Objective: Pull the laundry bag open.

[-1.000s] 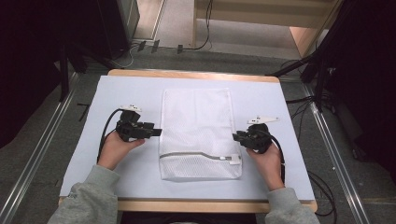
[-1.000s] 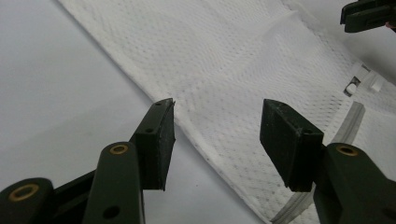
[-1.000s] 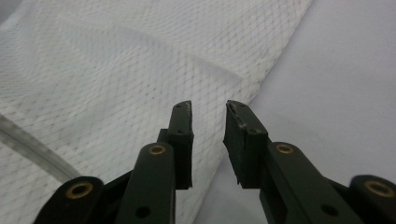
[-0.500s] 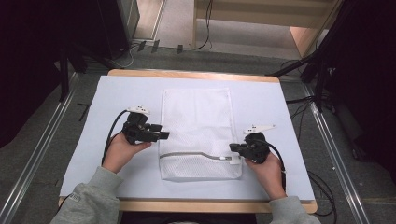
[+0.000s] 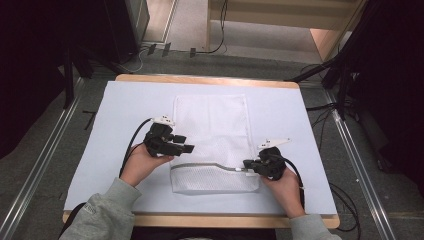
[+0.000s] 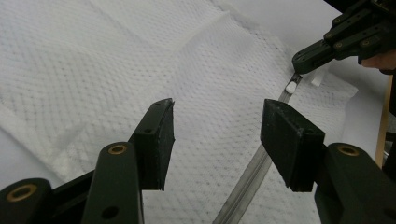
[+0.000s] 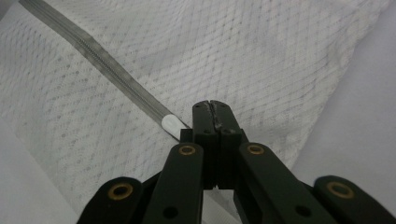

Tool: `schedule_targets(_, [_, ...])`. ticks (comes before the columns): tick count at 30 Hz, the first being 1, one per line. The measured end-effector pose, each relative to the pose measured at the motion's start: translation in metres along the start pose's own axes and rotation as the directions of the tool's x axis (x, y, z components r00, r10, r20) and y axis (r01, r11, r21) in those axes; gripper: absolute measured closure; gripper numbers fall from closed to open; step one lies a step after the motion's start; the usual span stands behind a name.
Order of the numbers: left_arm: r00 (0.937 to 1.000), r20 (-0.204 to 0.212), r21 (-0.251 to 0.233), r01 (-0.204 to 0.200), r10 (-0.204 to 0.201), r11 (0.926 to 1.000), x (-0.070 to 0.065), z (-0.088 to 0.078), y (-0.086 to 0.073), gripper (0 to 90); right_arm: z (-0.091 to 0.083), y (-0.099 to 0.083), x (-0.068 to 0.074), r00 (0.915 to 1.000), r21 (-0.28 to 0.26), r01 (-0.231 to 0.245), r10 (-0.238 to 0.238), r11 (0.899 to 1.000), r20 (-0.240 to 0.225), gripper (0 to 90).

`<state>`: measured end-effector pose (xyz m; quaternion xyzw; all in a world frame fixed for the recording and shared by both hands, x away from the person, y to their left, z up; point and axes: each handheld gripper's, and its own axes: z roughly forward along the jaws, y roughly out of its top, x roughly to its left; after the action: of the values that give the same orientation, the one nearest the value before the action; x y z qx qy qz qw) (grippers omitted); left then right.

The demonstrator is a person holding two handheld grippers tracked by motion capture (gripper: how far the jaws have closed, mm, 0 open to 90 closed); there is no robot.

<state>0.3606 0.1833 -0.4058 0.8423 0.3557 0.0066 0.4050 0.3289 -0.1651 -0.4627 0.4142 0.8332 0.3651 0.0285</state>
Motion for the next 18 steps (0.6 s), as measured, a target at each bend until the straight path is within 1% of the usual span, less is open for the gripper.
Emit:
schedule_targets(5, [0.9997,0.016,0.008,-0.017,0.017,0.9998,-0.004,0.008,0.005,46.1,0.001,-0.004,0.003,0.9999,0.011,0.007,-0.007,1.000,0.009,90.0])
schedule_targets(9, [0.9990,0.030,0.021,-0.035,0.034,0.9992,-0.010,0.016,0.008,46.4,0.002,-0.007,0.002,0.9998,0.022,-0.005,0.005,1.000,0.017,90.0])
schedule_targets(13, [0.9975,0.045,0.031,-0.055,0.053,0.9980,-0.016,0.023,0.010,46.6,0.003,-0.008,0.004,0.9998,0.013,-0.005,0.004,1.000,0.020,90.0])
schedule_targets(14, [0.9973,0.055,0.028,-0.051,0.050,0.9983,-0.017,0.025,0.011,46.8,0.004,-0.008,0.005,0.9998,0.010,0.007,-0.007,1.000,0.020,90.0])
schedule_targets(15, [0.9965,0.061,0.033,-0.058,0.056,0.9977,-0.019,0.027,0.011,47.0,0.004,-0.008,0.005,0.9998,0.010,0.006,-0.006,1.000,0.021,90.0])
schedule_targets(16, [0.9965,0.063,0.032,-0.057,0.055,0.9979,-0.020,0.029,0.012,47.2,0.004,-0.009,0.006,0.9998,0.007,0.005,-0.005,1.000,0.017,90.0])
schedule_targets(17, [0.9961,0.067,0.036,-0.060,0.057,0.9976,-0.021,0.031,0.012,47.4,0.005,-0.009,0.007,0.9997,0.006,0.013,-0.013,1.000,0.018,90.0])
schedule_targets(18, [0.9955,0.068,0.041,-0.069,0.066,0.9968,-0.023,0.033,0.013,47.7,0.005,-0.009,0.008,0.9998,0.005,0.007,-0.007,1.000,0.017,90.0])
